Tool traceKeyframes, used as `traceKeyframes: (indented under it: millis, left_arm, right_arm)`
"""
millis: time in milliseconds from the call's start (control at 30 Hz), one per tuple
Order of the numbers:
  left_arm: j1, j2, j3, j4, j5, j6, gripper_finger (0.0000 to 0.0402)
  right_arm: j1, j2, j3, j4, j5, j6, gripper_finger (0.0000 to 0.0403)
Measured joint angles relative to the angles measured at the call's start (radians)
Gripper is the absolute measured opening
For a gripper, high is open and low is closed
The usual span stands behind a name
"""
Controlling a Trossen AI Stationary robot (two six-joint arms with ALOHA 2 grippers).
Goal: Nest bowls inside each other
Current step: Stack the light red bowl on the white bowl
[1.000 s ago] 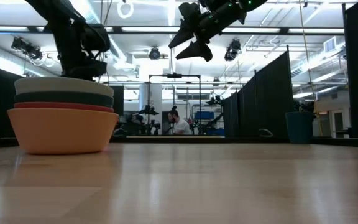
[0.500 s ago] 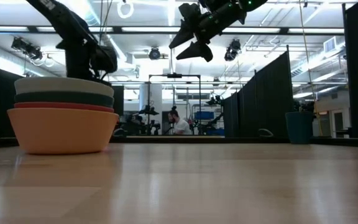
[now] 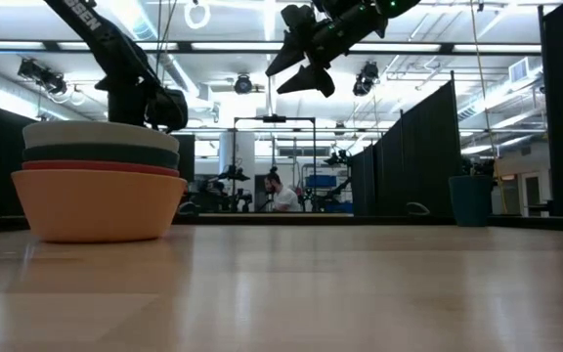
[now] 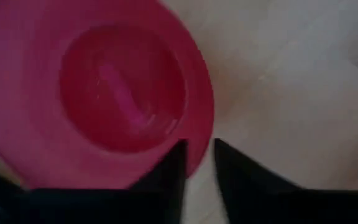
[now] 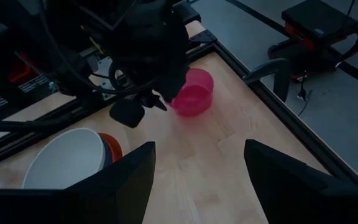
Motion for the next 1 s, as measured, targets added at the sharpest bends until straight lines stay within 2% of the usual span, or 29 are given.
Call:
traceKeyframes:
  millis: [533, 667, 767, 867, 1000]
  left_arm:
    - [0.000, -0.140, 0.242, -0.209, 0.071, -0.006, 0.0000]
    - [-0.020, -0.200, 0.362, -0.349, 0.119, 0.014, 0.0000]
    - [-0.066, -0.250, 0.430, -0.450, 0.191, 0.045, 0.0000]
    - [-0.155, -0.310, 0.474, -0.481, 0.268, 0.039, 0.0000]
    - [-0.317, -0.309, 0.494, -0.487, 0.210, -0.020, 0.0000]
  right_arm:
    - [0.000, 0.000, 0.000, 0.001, 0.002, 0.000, 0.0233]
    - [-0.003, 0.000, 0.000, 0.001, 0.008, -0.001, 0.0233]
    - [-0.014, 0.000, 0.000, 0.001, 0.008, 0.000, 0.0233]
    - [-0.030, 0.000, 0.000, 0.001, 0.008, 0.000, 0.0233]
    - [-0.039, 0.000, 0.000, 0.001, 0.008, 0.000, 0.0233]
